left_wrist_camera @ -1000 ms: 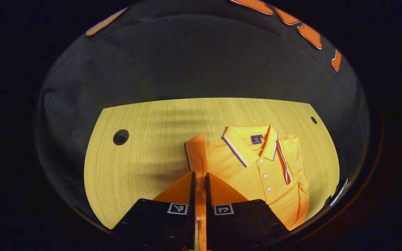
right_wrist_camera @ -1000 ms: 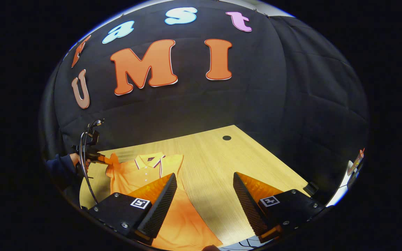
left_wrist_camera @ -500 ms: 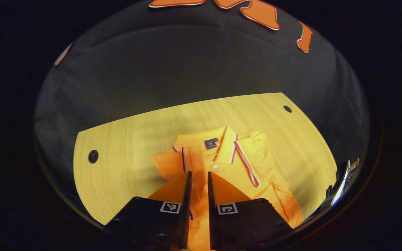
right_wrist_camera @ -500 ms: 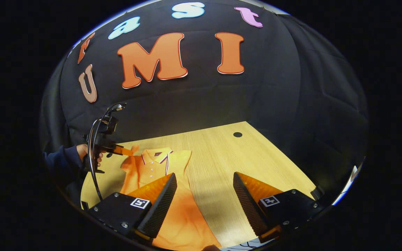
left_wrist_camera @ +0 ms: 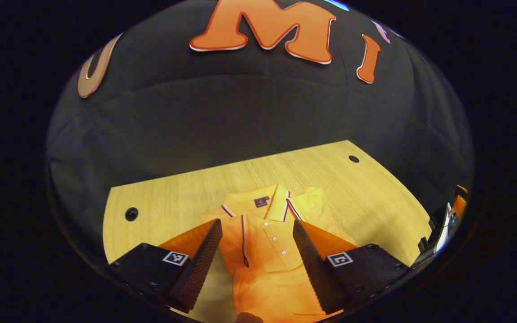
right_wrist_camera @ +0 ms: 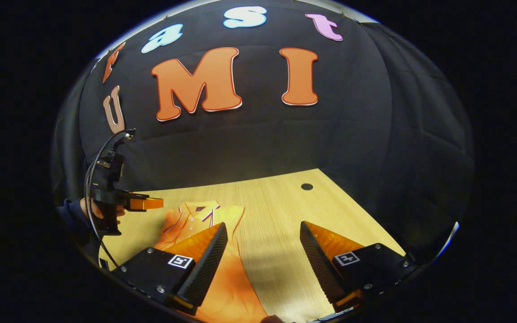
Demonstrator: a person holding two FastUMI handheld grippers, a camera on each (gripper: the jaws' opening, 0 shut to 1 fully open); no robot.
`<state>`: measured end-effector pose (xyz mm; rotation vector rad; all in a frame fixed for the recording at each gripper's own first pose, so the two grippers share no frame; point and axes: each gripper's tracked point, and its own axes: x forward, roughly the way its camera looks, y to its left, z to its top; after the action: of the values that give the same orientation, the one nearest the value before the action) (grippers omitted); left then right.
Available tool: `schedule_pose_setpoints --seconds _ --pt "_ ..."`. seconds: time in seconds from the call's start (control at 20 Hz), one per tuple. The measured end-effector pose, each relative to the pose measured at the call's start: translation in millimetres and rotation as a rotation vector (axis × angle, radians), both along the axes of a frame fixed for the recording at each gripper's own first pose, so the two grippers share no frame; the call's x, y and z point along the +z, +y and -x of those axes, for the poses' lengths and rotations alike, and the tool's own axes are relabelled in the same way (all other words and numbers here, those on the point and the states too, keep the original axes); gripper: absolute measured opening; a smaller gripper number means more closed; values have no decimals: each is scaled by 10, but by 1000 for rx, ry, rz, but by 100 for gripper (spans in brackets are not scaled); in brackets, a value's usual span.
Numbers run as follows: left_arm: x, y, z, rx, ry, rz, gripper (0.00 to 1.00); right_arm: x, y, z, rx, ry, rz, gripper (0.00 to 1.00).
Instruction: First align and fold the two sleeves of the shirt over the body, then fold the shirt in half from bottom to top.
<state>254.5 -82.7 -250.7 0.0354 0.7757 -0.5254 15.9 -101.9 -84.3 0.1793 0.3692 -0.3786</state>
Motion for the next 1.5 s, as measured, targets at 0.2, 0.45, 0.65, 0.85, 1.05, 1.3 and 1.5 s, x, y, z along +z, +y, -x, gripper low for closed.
schedule_pose_setpoints --seconds 0.2,0.45,0.65,0.85,1.05,1.3,1.5 --pt "570 292 174 52 -138 80 98 253 245 -108 10 -71 75 99" --pt "1097 618 443 88 -282 141 98 499 588 -98 3 -151 124 98" --pt "1404 750 785 101 -406 151 98 553 775 1 24 -182 157 99" --pt "1769 942 1257 188 -529 157 98 683 723 160 54 -255 194 99" --pt "2073 1056 1785 288 -630 125 97 834 698 428 117 -334 210 99" --pt "2360 980 2536 363 -728 83 97 860 736 738 195 -403 242 100" --pt "2043 916 2918 387 -650 19 96 298 862 947 296 -261 194 98"
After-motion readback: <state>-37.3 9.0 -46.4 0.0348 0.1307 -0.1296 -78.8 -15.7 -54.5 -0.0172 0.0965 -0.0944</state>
